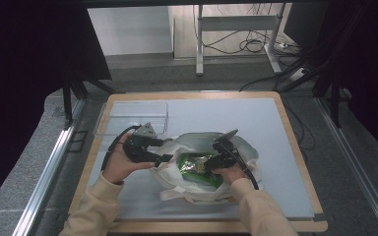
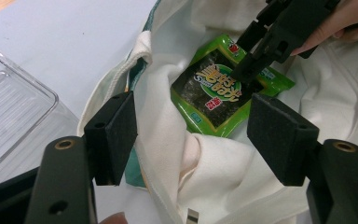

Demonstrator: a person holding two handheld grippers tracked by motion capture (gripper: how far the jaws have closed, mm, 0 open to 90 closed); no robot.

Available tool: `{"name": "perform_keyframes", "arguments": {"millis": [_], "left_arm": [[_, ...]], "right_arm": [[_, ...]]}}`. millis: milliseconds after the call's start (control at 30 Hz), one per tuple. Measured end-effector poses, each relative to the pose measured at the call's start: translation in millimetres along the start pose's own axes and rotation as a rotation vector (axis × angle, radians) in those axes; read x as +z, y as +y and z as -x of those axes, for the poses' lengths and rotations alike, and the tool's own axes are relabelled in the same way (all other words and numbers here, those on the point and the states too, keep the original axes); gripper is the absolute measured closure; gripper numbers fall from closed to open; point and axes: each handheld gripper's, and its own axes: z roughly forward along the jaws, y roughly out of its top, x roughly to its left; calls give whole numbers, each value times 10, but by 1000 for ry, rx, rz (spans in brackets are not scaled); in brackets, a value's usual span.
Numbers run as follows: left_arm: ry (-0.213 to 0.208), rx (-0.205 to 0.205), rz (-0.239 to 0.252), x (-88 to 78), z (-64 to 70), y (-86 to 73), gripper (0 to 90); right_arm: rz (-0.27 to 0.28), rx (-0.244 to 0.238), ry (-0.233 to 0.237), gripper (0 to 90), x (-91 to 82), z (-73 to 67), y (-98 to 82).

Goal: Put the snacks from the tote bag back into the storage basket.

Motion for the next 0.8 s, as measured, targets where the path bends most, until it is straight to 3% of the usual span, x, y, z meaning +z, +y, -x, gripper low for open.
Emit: {"name": "perform_keyframes", "arguments": {"millis": [100,200,233,267,467,633,800], "left_arm": [[1,4,-4,8,4,0,334],[2,1,-6,13,8,-2,334],[2,0,-6,14,7,-3,334],[3,0,-6,14,5,-4,334],[7,4,-6,18,-7,-11,334],[7,7,-6,20,-12,-12,333],[12,2,-2,22,-10,-15,334]], "right_arm": [[5,-11,4,303,-5,5,0],[21,-23,14,413,-13,12,-1],[28,-17,33,495,-12,20,3],[28,-17,33,495,-12,20,3],[17,7,120,690,-11,71,3],[28,30,140,798,-44,90,3],[49,15,141,848,-82,106,-9]]}}
